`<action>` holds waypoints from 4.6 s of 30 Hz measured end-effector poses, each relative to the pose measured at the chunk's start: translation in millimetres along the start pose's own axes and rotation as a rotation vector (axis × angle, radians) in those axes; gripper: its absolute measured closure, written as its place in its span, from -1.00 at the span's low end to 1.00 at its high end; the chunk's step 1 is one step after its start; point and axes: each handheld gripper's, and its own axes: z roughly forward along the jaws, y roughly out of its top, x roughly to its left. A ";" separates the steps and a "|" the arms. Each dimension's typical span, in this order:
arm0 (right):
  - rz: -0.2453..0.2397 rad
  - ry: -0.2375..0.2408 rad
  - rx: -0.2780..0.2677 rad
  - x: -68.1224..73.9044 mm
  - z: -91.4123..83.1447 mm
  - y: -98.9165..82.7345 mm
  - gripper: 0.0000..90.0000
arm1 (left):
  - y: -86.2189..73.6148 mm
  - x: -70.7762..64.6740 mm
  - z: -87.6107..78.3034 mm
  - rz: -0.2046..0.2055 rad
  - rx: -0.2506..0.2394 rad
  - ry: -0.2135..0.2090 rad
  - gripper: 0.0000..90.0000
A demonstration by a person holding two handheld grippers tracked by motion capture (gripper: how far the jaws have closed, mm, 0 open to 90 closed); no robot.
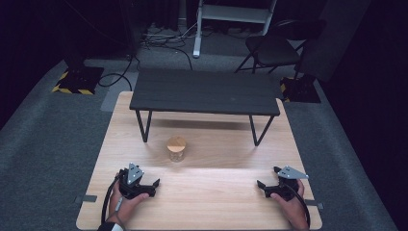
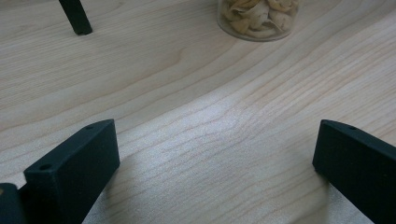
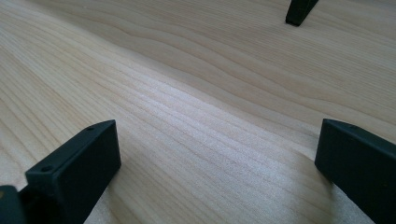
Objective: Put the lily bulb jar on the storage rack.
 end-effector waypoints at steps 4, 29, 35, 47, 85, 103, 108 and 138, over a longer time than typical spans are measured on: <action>0.000 0.000 0.000 0.0 0.0 0.0 -1.00 | 0.0 0.0 0.0 0.000 0.000 0.000 -0.99; 0.000 -0.001 0.000 0.2 -0.1 0.0 -1.00 | 7.6 7.9 0.1 0.000 0.015 -0.041 -0.97; -0.004 0.006 0.000 -0.7 -0.2 0.1 -1.00 | 21.0 6.6 0.8 0.009 -0.027 -0.061 -0.96; -0.004 0.007 0.000 -0.6 -0.3 -0.1 -1.00 | 55.1 6.0 14.9 0.021 -0.067 -0.096 -0.94; -0.003 0.006 0.001 -0.1 -0.7 -0.2 -1.00 | 107.0 4.2 76.5 0.098 -0.031 -0.162 -0.50; -0.003 0.006 0.001 -0.2 -0.7 -0.2 -1.00 | 109.7 4.7 59.8 0.119 -0.070 -0.182 -0.44; -0.003 0.006 0.001 -0.1 -0.7 -0.2 -1.00 | 130.0 6.9 37.1 0.141 -0.061 -0.249 -0.44; -0.005 0.009 0.000 -0.4 -1.3 -0.7 -1.00 | 268.5 -4.1 -15.4 0.229 -0.129 -0.318 -0.44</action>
